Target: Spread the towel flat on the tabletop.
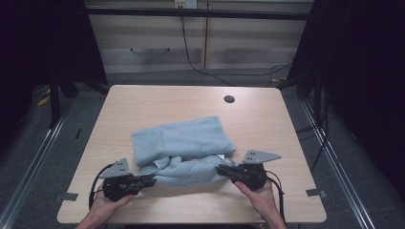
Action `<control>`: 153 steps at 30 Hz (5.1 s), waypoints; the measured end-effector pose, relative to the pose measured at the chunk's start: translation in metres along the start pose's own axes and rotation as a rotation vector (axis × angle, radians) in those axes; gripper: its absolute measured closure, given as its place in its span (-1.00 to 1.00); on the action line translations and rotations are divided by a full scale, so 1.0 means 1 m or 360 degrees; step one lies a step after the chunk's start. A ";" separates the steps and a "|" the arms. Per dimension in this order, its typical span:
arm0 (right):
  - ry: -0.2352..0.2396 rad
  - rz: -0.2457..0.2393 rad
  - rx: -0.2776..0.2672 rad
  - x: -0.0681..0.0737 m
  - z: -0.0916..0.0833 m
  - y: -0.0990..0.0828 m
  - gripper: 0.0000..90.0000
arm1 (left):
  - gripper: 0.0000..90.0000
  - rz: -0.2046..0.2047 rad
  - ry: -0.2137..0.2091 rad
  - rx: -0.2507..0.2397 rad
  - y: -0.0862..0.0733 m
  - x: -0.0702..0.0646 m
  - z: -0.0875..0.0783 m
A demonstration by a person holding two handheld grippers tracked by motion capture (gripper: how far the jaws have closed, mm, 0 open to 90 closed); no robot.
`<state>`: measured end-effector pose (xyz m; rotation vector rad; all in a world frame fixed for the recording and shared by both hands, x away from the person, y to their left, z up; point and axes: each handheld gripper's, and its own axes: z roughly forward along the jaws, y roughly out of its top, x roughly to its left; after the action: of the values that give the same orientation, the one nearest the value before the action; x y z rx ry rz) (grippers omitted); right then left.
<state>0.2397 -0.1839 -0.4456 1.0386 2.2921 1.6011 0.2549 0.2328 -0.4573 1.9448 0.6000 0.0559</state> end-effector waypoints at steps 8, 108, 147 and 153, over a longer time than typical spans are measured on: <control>0.0009 -0.0064 -0.0145 0.007 -0.023 0.050 0.90 | 0.88 -0.0084 0.0035 -0.0287 0.043 0.019 -0.036; -0.0202 0.0102 0.0409 -0.034 -0.001 -0.060 0.95 | 0.65 0.0170 0.0223 0.0368 0.000 0.035 0.090; -0.0304 0.0179 0.0011 -0.068 -0.019 -0.002 0.96 | 1.00 -0.0258 0.0212 0.0055 0.040 0.090 0.060; -0.0339 0.0235 0.0065 -0.082 -0.008 -0.014 0.96 | 0.92 -0.0266 0.0214 0.0074 0.034 0.094 0.072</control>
<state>0.2907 -0.2432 -0.4751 1.3459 2.1598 1.4192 0.3720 0.2021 -0.4812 1.9396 0.8576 0.0685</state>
